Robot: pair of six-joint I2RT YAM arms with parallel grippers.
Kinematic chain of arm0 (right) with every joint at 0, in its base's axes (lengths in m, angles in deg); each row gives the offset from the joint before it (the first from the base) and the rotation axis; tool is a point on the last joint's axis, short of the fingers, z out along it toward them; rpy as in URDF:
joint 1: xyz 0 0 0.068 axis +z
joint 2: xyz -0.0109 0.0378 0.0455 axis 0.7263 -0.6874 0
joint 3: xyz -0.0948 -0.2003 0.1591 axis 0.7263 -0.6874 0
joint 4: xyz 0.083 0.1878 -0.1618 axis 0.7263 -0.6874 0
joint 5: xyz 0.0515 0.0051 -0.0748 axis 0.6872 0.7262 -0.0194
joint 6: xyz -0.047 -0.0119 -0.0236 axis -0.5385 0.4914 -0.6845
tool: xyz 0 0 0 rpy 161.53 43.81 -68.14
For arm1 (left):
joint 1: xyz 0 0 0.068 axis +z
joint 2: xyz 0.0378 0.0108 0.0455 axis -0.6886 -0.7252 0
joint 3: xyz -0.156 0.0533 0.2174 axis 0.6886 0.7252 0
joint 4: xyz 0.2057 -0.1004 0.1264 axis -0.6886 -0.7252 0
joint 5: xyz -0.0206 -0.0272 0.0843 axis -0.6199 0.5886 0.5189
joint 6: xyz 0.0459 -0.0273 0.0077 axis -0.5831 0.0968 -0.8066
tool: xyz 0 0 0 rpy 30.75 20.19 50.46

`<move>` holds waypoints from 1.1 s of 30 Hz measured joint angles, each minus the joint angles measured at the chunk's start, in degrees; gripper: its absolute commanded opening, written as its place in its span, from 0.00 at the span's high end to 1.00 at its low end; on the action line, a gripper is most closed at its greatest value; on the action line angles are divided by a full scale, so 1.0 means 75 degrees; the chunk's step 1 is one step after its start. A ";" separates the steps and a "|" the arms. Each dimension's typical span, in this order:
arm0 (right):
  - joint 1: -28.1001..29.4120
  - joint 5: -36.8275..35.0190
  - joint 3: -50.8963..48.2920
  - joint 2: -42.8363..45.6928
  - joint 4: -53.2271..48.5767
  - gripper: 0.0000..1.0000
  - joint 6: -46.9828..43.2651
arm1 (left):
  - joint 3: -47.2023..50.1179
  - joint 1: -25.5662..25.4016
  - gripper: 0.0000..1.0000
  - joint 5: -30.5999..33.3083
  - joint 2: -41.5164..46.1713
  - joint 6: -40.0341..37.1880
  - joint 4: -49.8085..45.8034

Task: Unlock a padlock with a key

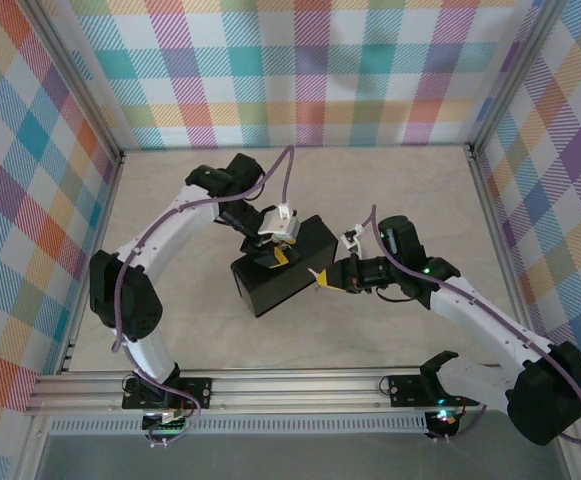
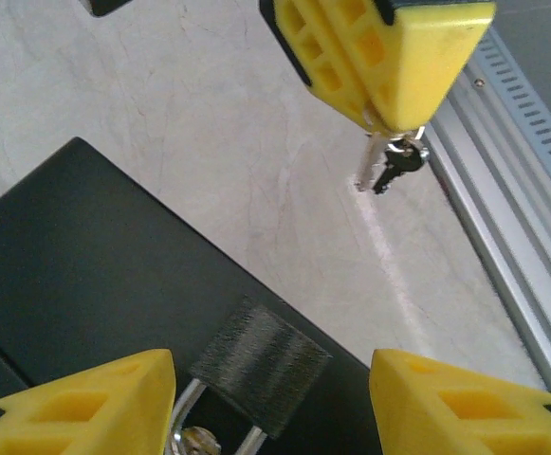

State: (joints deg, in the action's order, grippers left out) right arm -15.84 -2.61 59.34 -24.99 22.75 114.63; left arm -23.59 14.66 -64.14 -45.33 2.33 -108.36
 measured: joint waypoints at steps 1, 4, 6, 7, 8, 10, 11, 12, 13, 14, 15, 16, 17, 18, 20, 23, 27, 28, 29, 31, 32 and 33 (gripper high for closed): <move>0.0017 -0.0029 -0.0003 0.0000 0.0000 0.87 0.0020 | -0.0038 0.0000 0.44 -0.0003 -0.0073 -0.0076 0.0006; 0.0073 -0.0038 -0.0073 0.0038 0.0006 0.87 0.0076 | -0.0055 0.0000 0.43 0.0006 -0.0163 -0.0259 0.0006; 0.0111 -0.0055 -0.0131 0.0052 0.0003 0.87 0.0125 | -0.0064 0.0000 0.43 0.0020 -0.0198 -0.0385 0.0006; 0.0128 -0.0058 -0.0143 0.0052 0.0003 0.87 0.0166 | -0.0070 -0.0003 0.43 0.0055 -0.0221 -0.0440 0.0006; 0.0149 -0.0064 -0.0149 0.0052 0.0006 0.87 0.0187 | -0.0082 -0.0006 0.43 0.0087 -0.0248 -0.0478 0.0000; 0.0166 -0.0064 -0.0152 0.0050 0.0032 0.87 0.0224 | -0.0114 -0.0012 0.43 0.0137 -0.0318 -0.0562 -0.0012; 0.0175 -0.0064 -0.0152 0.0035 0.0067 0.87 0.0248 | -0.0143 -0.0015 0.43 0.0154 -0.0364 -0.0606 -0.0017; 0.0187 -0.0064 -0.0152 0.0020 0.0117 0.87 0.0265 | -0.0149 -0.0017 0.43 0.0154 -0.0396 -0.0621 -0.0017; 0.0201 -0.0064 -0.0152 -0.0017 0.0189 0.87 0.0312 | -0.0152 -0.0020 0.43 0.0154 -0.0423 -0.0650 -0.0020; 0.0213 -0.0064 -0.0154 -0.0058 0.0256 0.87 0.0367 | -0.0152 -0.0023 0.44 0.0154 -0.0443 -0.0679 -0.0020; 0.0216 -0.0061 -0.0154 -0.0102 0.0318 0.87 0.0396 | -0.0152 -0.0023 0.44 0.0154 -0.0452 -0.0723 -0.0017; 0.0227 -0.0055 -0.0157 -0.0157 0.0385 0.87 0.0431 | -0.0152 -0.0023 0.45 0.0154 -0.0458 -0.0761 -0.0015; 0.0230 -0.0055 -0.0157 -0.0207 0.0431 0.87 0.0440 | -0.0152 -0.0023 0.45 0.0160 -0.0460 -0.0784 -0.0015; 0.0233 -0.0052 -0.0157 -0.0265 0.0490 0.87 0.0463 | -0.0152 -0.0029 0.46 0.0181 -0.0460 -0.0810 -0.0012; 0.0236 -0.0047 -0.0157 -0.0391 0.0618 0.87 0.0522 | -0.0152 -0.0041 0.47 0.0187 -0.0466 -0.0839 -0.0012; 0.0236 -0.0023 -0.0157 -0.0548 0.0804 0.87 0.0635 | -0.0152 -0.0044 0.47 0.0187 -0.0495 -0.0842 0.0003; 0.0236 -0.0015 -0.0157 -0.0711 0.1037 0.87 0.0740 | -0.0143 -0.0047 0.49 0.0187 -0.0507 -0.0839 0.0026; 0.0236 -0.0006 -0.0154 -0.0761 0.1072 0.87 0.0752 | -0.0143 -0.0052 0.49 0.0187 -0.0519 -0.0839 0.0029; 0.0236 0.0006 -0.0154 -0.0816 0.1099 0.87 0.0769 | -0.0143 -0.0067 0.50 0.0187 -0.0530 -0.0839 0.0029; 0.0233 0.0017 -0.0143 -0.0935 0.1102 0.87 0.0769 | -0.0143 -0.0099 0.51 0.0181 -0.0568 -0.0836 0.0055; 0.0227 0.0041 -0.0140 -0.0985 0.1105 0.87 0.0769 | -0.0143 -0.0111 0.51 0.0184 -0.0568 -0.0836 0.0064; 0.0210 0.0061 -0.0134 -0.1035 0.1102 0.87 0.0772 | -0.0143 -0.0122 0.52 0.0192 -0.0568 -0.0833 0.0082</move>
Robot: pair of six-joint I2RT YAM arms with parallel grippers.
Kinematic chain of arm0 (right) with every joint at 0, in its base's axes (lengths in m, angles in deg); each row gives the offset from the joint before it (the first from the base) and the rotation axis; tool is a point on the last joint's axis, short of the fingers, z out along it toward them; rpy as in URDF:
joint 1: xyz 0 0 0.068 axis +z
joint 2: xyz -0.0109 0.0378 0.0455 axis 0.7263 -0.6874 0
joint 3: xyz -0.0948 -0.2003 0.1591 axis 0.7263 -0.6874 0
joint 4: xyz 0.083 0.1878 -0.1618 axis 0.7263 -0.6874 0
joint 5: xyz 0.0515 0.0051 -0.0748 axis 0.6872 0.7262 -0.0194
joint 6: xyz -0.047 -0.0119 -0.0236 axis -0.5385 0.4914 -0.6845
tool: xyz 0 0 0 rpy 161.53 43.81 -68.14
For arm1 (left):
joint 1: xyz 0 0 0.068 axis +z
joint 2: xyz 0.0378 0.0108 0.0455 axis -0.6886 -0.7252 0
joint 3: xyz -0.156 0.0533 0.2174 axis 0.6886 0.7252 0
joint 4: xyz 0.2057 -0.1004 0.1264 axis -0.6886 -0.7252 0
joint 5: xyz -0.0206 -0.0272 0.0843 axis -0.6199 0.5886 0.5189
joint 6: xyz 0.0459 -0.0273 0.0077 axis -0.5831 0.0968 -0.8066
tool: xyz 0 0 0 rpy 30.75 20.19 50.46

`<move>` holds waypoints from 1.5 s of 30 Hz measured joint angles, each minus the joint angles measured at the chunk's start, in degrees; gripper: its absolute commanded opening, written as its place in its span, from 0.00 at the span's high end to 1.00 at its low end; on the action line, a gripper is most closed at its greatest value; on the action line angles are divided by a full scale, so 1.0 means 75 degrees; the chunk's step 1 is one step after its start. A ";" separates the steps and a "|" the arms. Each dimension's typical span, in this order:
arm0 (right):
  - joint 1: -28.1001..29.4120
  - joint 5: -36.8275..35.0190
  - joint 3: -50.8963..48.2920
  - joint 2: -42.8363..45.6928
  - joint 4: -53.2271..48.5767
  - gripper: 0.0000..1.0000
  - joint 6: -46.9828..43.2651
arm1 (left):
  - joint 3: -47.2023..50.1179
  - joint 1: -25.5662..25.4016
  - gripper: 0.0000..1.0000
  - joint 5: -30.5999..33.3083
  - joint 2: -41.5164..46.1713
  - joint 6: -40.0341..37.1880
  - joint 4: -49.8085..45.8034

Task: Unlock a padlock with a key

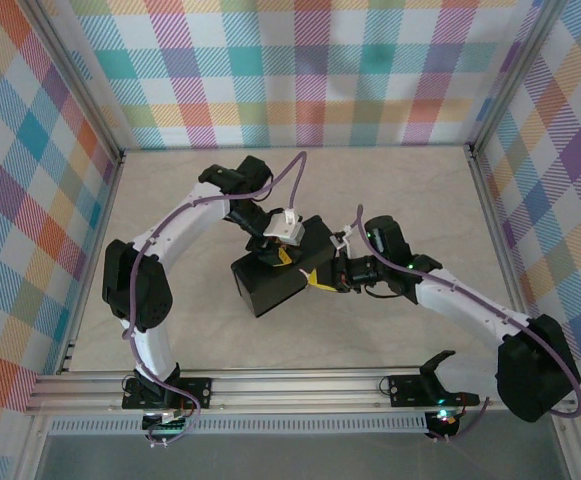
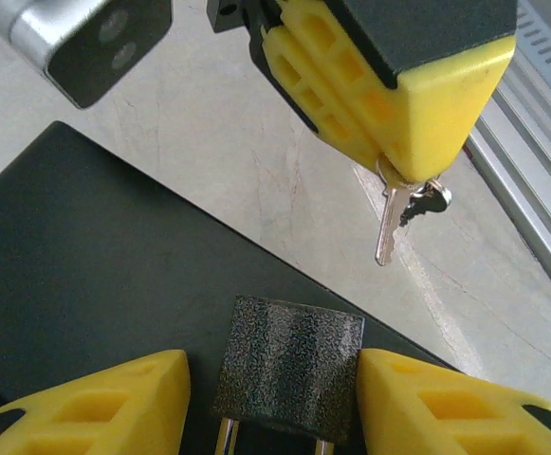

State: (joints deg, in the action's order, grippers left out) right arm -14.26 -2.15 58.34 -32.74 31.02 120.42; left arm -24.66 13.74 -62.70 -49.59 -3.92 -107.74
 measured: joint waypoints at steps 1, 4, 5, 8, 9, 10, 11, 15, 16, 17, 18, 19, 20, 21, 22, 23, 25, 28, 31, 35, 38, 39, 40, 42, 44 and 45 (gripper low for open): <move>-0.0023 0.0026 0.0006 -0.0041 0.0000 0.87 0.0000 | 0.0006 -0.0017 0.52 0.0000 0.0000 0.0003 0.0023; -0.0166 0.0166 0.0012 -0.0105 -0.0003 0.87 0.0000 | 0.0023 -0.0064 0.55 -0.0006 0.0000 0.0029 0.0140; -0.0210 0.0198 0.0032 -0.0119 -0.0009 0.87 -0.0003 | 0.0029 -0.0079 0.55 -0.0003 0.0000 0.0032 0.0140; -0.0326 0.0283 0.0172 -0.0149 -0.0044 0.87 -0.0006 | 0.0035 -0.0093 0.56 -0.0009 0.0000 0.0035 0.0157; -0.0364 0.0329 0.0245 -0.0154 -0.0079 0.87 -0.0009 | 0.0035 -0.0093 0.57 -0.0009 0.0000 0.0038 0.0163; -0.0393 0.0356 0.0321 -0.0154 -0.0096 0.87 -0.0012 | 0.0035 -0.0093 0.57 -0.0009 0.0000 0.0038 0.0163; -0.0425 0.0385 0.0373 -0.0160 -0.0114 0.87 -0.0012 | 0.0035 -0.0093 0.57 -0.0009 0.0000 0.0041 0.0163; -0.0525 0.0527 0.0545 -0.0233 -0.0181 0.87 -0.0061 | 0.0035 -0.0099 0.57 -0.0009 0.0000 0.0052 0.0169; -0.0542 0.0548 0.0580 -0.0286 -0.0207 0.87 -0.0087 | 0.0035 -0.0102 0.57 -0.0009 0.0000 0.0055 0.0169; -0.0554 0.0551 0.0609 -0.0332 -0.0236 0.87 -0.0119 | 0.0035 -0.0105 0.57 -0.0006 0.0000 0.0052 0.0172; -0.0562 0.0560 0.0629 -0.0385 -0.0248 0.87 -0.0146 | 0.0035 -0.0105 0.57 -0.0006 0.0000 0.0055 0.0178; -0.0565 0.0577 0.0635 -0.0425 -0.0283 0.87 -0.0157 | 0.0038 -0.0108 0.57 -0.0009 0.0000 0.0055 0.0181; -0.0568 0.0577 0.0635 -0.0449 -0.0315 0.87 -0.0175 | 0.0047 -0.0108 0.57 -0.0009 0.0000 0.0055 0.0184; -0.0580 0.0577 0.0635 -0.0466 -0.0347 0.87 -0.0184 | 0.0050 -0.0108 0.57 -0.0012 0.0003 0.0055 0.0187; -0.0600 0.0577 0.0635 -0.0475 -0.0379 0.87 -0.0198 | 0.0050 -0.0108 0.57 -0.0015 0.0003 0.0055 0.0187; -0.0609 0.0577 0.0635 -0.0475 -0.0417 0.87 -0.0210 | 0.0058 -0.0108 0.57 -0.0015 0.0003 0.0055 0.0192; -0.0618 0.0577 0.0635 -0.0475 -0.0460 0.87 -0.0236 | 0.0079 -0.0108 0.57 -0.0041 0.0009 0.0058 0.0216; -0.0624 0.0577 0.0635 -0.0481 -0.0498 0.87 -0.0236 | 0.0087 -0.0108 0.57 -0.0047 0.0009 0.0061 0.0236; -0.0624 0.0577 0.0635 -0.0495 -0.0498 0.87 -0.0236 | 0.0099 -0.0108 0.57 -0.0055 0.0012 0.0058 0.0248; -0.0624 0.0580 0.0638 -0.0574 -0.0487 0.87 -0.0233 | 0.0137 -0.0108 0.57 -0.0099 0.0026 0.0058 0.0280; -0.0624 0.0580 0.0638 -0.0650 -0.0472 0.87 -0.0230 | 0.0149 -0.0114 0.57 -0.0102 0.0035 0.0058 0.0291; -0.0624 0.0580 0.0647 -0.0670 -0.0475 0.87 -0.0233 | 0.0152 -0.0117 0.57 -0.0102 0.0038 0.0058 0.0297; -0.0624 0.0580 0.0662 -0.0694 -0.0475 0.87 -0.0233 | 0.0152 -0.0119 0.57 -0.0102 0.0038 0.0055 0.0297; -0.0624 0.0580 0.0711 -0.0737 -0.0478 0.87 -0.0233 | 0.0152 -0.0119 0.57 -0.0102 0.0038 0.0058 0.0297; -0.0624 0.0583 0.0758 -0.0740 -0.0478 0.87 -0.0230 | 0.0152 -0.0119 0.57 -0.0102 0.0038 0.0055 0.0297; -0.0624 0.0586 0.0781 -0.0740 -0.0484 0.87 -0.0233 | 0.0152 -0.0119 0.57 -0.0099 0.0038 0.0055 0.0297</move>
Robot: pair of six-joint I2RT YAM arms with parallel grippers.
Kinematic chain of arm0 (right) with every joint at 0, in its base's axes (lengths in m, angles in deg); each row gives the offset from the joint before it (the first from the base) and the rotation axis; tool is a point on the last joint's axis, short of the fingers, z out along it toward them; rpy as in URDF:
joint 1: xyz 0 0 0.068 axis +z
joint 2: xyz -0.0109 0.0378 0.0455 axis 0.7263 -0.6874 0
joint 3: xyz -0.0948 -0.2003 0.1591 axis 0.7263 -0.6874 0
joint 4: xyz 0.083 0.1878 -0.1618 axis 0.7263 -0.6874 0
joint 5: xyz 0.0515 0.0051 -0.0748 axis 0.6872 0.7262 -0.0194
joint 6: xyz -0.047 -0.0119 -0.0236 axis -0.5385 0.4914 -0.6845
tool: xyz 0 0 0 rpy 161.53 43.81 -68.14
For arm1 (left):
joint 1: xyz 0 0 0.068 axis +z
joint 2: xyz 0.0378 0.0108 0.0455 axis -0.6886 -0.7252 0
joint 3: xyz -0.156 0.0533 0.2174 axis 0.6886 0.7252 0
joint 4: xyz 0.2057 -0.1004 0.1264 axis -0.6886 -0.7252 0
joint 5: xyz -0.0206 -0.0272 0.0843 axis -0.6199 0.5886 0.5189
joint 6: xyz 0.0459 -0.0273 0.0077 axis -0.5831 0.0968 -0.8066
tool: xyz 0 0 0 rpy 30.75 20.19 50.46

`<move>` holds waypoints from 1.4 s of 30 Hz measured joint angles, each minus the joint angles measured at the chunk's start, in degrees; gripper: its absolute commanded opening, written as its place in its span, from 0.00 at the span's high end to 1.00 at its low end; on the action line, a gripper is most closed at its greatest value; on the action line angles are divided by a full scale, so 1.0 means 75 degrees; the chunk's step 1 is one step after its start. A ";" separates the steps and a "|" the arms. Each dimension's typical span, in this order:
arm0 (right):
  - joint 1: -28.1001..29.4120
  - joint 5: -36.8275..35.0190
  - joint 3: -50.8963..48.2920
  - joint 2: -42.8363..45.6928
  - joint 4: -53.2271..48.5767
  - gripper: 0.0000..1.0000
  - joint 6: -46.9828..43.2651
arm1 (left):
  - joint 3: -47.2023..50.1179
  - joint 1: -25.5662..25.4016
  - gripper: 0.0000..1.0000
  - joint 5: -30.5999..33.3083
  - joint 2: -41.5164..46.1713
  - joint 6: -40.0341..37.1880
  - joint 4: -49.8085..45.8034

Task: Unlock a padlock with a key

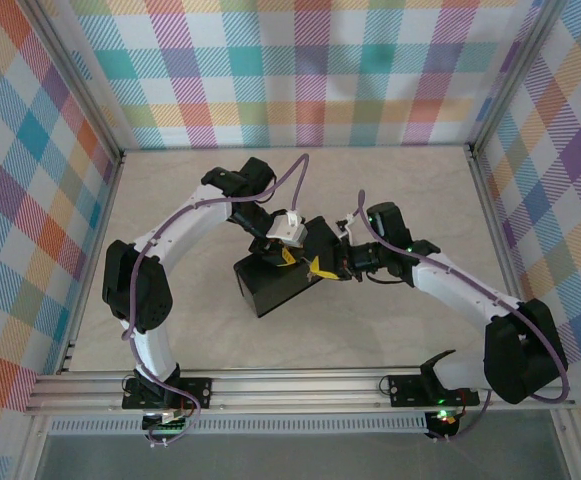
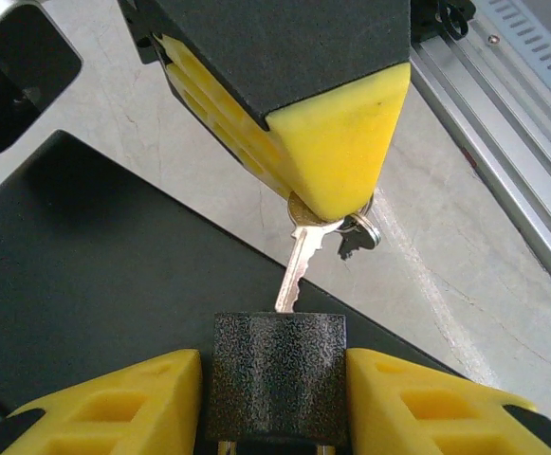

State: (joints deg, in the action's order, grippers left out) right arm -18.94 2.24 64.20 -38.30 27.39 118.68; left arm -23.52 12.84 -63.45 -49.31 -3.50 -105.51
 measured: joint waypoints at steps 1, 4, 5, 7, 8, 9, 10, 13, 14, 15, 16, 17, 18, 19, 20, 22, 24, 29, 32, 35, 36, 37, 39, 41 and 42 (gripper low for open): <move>0.0000 -0.0003 0.0015 0.0000 -0.0015 0.87 0.0003 | 0.0000 0.0000 0.57 0.0000 0.0000 0.0000 0.0003; -0.0041 0.0015 0.0079 -0.0015 -0.0061 0.87 0.0000 | 0.0000 0.0000 0.57 -0.0003 0.0000 0.0000 0.0003; -0.0041 0.0017 0.0128 -0.0050 -0.0085 0.87 0.0000 | 0.0000 0.0000 0.57 -0.0009 0.0000 0.0000 0.0003; -0.0041 0.0029 0.0239 -0.0152 -0.0143 0.87 -0.0006 | 0.0000 -0.0006 0.58 0.0003 0.0000 -0.0003 0.0006; -0.0041 0.0064 0.0277 -0.0204 -0.0172 0.87 -0.0003 | 0.0000 -0.0006 0.59 0.0003 0.0000 -0.0003 0.0006; -0.0044 0.0085 0.0303 -0.0242 -0.0201 0.87 -0.0006 | 0.0000 -0.0006 0.60 0.0006 0.0000 -0.0003 0.0009; -0.0050 0.0125 0.0318 -0.0283 -0.0227 0.87 -0.0006 | 0.0000 -0.0006 0.61 0.0009 0.0000 -0.0003 0.0012; -0.0085 0.0216 0.0373 -0.0364 -0.0323 0.87 -0.0020 | 0.0000 -0.0006 0.65 0.0006 0.0000 -0.0017 0.0020; -0.0093 0.0256 0.0391 -0.0385 -0.0361 0.87 -0.0038 | 0.0000 -0.0006 0.66 0.0003 0.0000 -0.0029 0.0012; -0.0111 0.0303 0.0417 -0.0408 -0.0417 0.87 -0.0067 | -0.0003 -0.0006 0.68 0.0000 0.0000 -0.0029 0.0009; -0.0146 0.0356 0.0446 -0.0437 -0.0449 0.87 -0.0090 | -0.0003 -0.0009 0.69 -0.0006 0.0000 -0.0035 0.0003; -0.0178 0.0408 0.0487 -0.0469 -0.0513 0.87 -0.0119 | -0.0006 -0.0012 0.70 -0.0006 0.0000 -0.0055 -0.0003; -0.0204 0.0449 0.0516 -0.0493 -0.0565 0.87 -0.0128 | -0.0015 -0.0015 0.70 -0.0006 0.0000 -0.0061 -0.0012; -0.0239 0.0522 0.0551 -0.0522 -0.0624 0.87 -0.0146 | -0.0023 -0.0032 0.70 0.0000 0.0000 -0.0067 -0.0026; -0.0271 0.0600 0.0589 -0.0545 -0.0688 0.87 -0.0152 | -0.0029 -0.0052 0.70 0.0015 0.0000 -0.0085 -0.0032; -0.0338 0.0749 0.0679 -0.0609 -0.0845 0.87 -0.0175 | -0.0035 -0.0090 0.71 0.0032 0.0000 -0.0096 -0.0041; -0.0382 0.0854 0.0813 -0.0714 -0.1029 0.87 -0.0187 | -0.0050 -0.0117 0.72 0.0055 0.0000 -0.0119 -0.0055; -0.0425 0.0991 0.1017 -0.1023 -0.1148 0.88 -0.0207 | -0.0070 -0.0254 0.73 0.0085 0.0000 -0.0146 0.0035; -0.0425 0.1020 0.1026 -0.1032 -0.1151 0.88 -0.0187 | -0.0070 -0.0294 0.73 0.0093 0.0000 -0.0134 0.0076; -0.0425 0.1008 0.1026 -0.1032 -0.1055 0.88 -0.0096 | -0.0070 -0.0294 0.73 0.0082 0.0000 -0.0093 0.0117; -0.0423 0.0988 0.1026 -0.1032 -0.1008 0.88 -0.0050 | -0.0067 -0.0294 0.73 0.0079 0.0000 -0.0079 0.0131; -0.0408 0.0976 0.1026 -0.1032 -0.0973 0.88 0.0020 | -0.0061 -0.0294 0.73 0.0076 0.0000 -0.0058 0.0166; -0.0385 0.0947 0.1026 -0.1032 -0.0903 0.88 0.0146 | -0.0020 -0.0291 0.74 0.0032 0.0000 -0.0029 0.0221; -0.0338 0.0898 0.1026 -0.1032 -0.0871 0.87 0.0268 | 0.0015 -0.0286 0.75 0.0000 0.0015 0.0003 0.0245; -0.0323 0.0871 0.1026 -0.1032 -0.0857 0.87 0.0291 | 0.0029 -0.0277 0.75 0.0000 0.0029 0.0009 0.0259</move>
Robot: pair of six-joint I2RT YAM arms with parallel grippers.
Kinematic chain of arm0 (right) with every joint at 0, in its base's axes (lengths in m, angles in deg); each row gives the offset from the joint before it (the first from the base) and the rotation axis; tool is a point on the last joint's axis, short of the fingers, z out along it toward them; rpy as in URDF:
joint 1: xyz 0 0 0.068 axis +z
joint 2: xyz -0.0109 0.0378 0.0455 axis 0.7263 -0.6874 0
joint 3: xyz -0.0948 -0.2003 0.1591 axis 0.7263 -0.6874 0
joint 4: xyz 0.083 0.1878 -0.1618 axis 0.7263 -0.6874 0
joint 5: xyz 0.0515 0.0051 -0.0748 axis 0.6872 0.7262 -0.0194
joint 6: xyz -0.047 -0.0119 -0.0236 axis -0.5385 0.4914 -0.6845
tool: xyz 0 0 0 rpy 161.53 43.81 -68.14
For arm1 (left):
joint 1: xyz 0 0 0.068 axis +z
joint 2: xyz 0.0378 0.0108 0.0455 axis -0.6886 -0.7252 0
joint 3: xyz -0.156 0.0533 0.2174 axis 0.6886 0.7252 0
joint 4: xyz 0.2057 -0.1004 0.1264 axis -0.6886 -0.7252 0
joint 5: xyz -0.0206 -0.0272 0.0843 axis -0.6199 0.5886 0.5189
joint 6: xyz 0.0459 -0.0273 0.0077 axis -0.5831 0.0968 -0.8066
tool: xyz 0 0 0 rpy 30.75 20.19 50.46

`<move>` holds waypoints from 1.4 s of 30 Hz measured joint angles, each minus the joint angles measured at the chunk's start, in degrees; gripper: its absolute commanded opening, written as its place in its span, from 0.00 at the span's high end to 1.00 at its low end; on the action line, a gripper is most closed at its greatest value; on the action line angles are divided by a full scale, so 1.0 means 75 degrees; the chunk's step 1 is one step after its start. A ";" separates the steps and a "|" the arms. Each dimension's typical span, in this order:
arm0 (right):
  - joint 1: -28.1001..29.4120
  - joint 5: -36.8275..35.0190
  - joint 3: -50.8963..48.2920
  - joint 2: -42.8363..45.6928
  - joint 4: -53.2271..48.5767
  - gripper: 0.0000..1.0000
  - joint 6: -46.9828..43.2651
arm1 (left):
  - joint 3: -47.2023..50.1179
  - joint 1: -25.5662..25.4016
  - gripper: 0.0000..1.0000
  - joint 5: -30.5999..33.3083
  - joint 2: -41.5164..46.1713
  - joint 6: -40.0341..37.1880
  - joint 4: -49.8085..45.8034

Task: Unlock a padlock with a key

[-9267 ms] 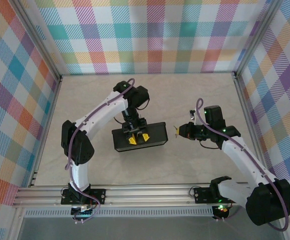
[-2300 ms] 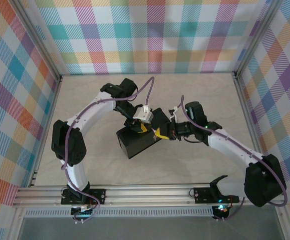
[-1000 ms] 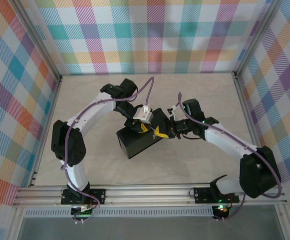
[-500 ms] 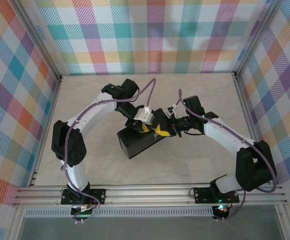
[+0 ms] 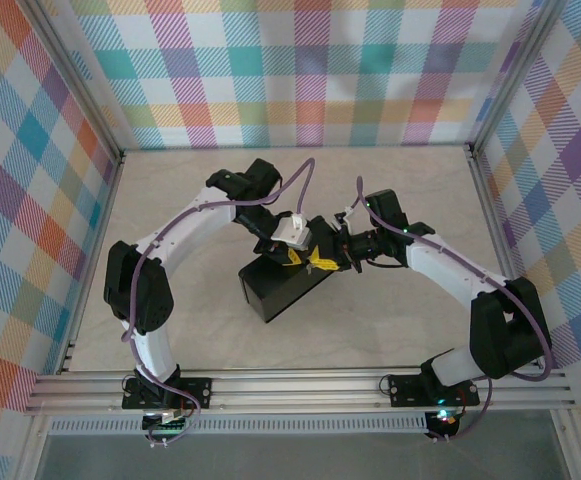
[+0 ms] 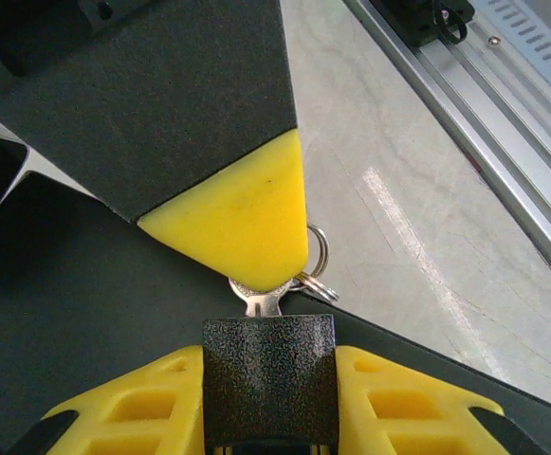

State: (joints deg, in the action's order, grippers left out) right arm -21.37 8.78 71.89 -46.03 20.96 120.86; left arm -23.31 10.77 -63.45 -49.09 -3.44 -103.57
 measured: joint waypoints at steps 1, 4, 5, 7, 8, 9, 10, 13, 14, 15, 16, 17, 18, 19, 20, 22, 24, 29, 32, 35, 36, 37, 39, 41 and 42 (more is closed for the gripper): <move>0.0023 -0.0029 0.0000 0.0000 0.0026 0.86 0.0029 | 0.0012 0.0006 0.75 0.0000 0.0009 0.0012 -0.0003; 0.0076 -0.0111 0.0000 0.0000 0.0111 0.81 0.0117 | 0.0029 0.0035 0.75 -0.0020 0.0015 0.0052 -0.0003; 0.0087 -0.0117 0.0000 0.0006 0.0128 0.78 0.0143 | 0.0035 0.0035 0.76 -0.0020 0.0015 0.0085 0.0009; 0.0090 -0.0102 0.0012 0.0020 0.0137 0.76 0.0111 | 0.0047 0.0035 0.77 -0.0020 0.0015 0.0169 0.0029; 0.0090 -0.0117 0.0017 0.0038 0.0131 0.76 0.0073 | 0.0050 0.0038 0.77 -0.0023 0.0015 0.0201 0.0035; 0.0087 -0.0122 0.0017 0.0055 0.0128 0.74 0.0032 | 0.0052 0.0041 0.77 -0.0026 0.0012 0.0224 0.0041; 0.0076 -0.0125 0.0017 0.0073 0.0105 0.72 -0.0050 | 0.0058 0.0050 0.77 -0.0047 0.0012 0.0256 0.0055; -0.0114 -0.0172 0.0017 0.0198 -0.0067 0.65 -0.0431 | 0.0157 0.0070 0.77 -0.0248 0.0006 0.0391 0.0265; -0.0178 -0.0221 0.0020 0.0271 -0.0187 0.63 -0.0600 | 0.0198 0.0073 0.77 -0.0323 -0.0003 0.0428 0.0361; -0.0256 -0.0283 0.0020 0.0338 -0.0297 0.61 -0.0740 | 0.0236 0.0073 0.77 -0.0388 -0.0003 0.0449 0.0425; -0.0364 -0.0376 0.0023 0.0423 -0.0443 0.60 -0.0921 | 0.0265 0.0070 0.77 -0.0443 -0.0003 0.0484 0.0481; -0.0495 -0.0478 0.0023 0.0525 -0.0632 0.60 -0.1119 | 0.0277 0.0073 0.77 -0.0460 -0.0003 0.0513 0.0519; -0.0609 -0.0583 0.0023 0.0632 -0.0796 0.60 -0.1300 | 0.0291 0.0073 0.77 -0.0475 -0.0003 0.0542 0.0554; -0.0702 -0.0682 0.0029 0.0743 -0.0985 0.60 -0.1492 | 0.0303 0.0073 0.77 -0.0501 -0.0003 0.0565 0.0583; -0.0796 -0.0796 0.0047 0.0848 -0.1189 0.60 -0.1705 | 0.0306 0.0073 0.77 -0.0519 -0.0003 0.0577 0.0595; -0.0868 -0.1020 0.0134 0.0982 -0.1542 0.61 -0.2130 | 0.0312 0.0073 0.77 -0.0519 -0.0003 0.0597 0.0606; -0.0860 -0.1166 0.0187 0.1078 -0.1690 0.62 -0.2532 | 0.0312 0.0079 0.77 -0.0522 -0.0003 0.0600 0.0606; -0.0644 -0.1848 -0.0015 0.1775 -0.1550 0.64 -0.3751 | 0.0312 0.0079 0.77 -0.0522 -0.0003 0.0618 0.0606; -0.0411 -0.2186 -0.0536 0.2433 -0.0988 0.62 -0.4430 | 0.0312 0.0079 0.77 -0.0530 -0.0003 0.0627 0.0606; -0.0023 -0.2713 -0.1186 0.2943 -0.0289 0.61 -0.5243 | 0.0312 0.0079 0.77 -0.0545 -0.0003 0.0641 0.0606; 0.0087 -0.2862 -0.1390 0.3048 -0.0029 0.61 -0.5493 | 0.0312 0.0079 0.77 -0.0551 -0.0003 0.0659 0.0606; 0.0207 -0.3095 -0.1684 0.3168 0.0341 0.61 -0.5773 | 0.0312 0.0079 0.77 -0.0565 -0.0003 0.0670 0.0606; 0.0376 -0.3538 -0.2186 0.3314 0.1017 0.61 -0.6129 | 0.0312 0.0085 0.77 -0.0577 -0.0003 0.0694 0.0606; 0.0399 -0.4001 -0.2556 0.3305 0.1617 0.61 -0.6429 | 0.0312 0.0085 0.77 -0.0577 -0.0006 0.0720 0.0606; 0.0408 -0.4188 -0.2637 0.3238 0.1821 0.61 -0.6563 | 0.0312 0.0085 0.77 -0.0580 -0.0009 0.0734 0.0606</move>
State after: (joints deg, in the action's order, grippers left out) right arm -18.31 -22.63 52.11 -21.75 34.62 71.64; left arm -20.97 11.40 -67.79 -49.16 2.07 -99.02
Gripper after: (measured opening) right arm 0.390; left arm 0.292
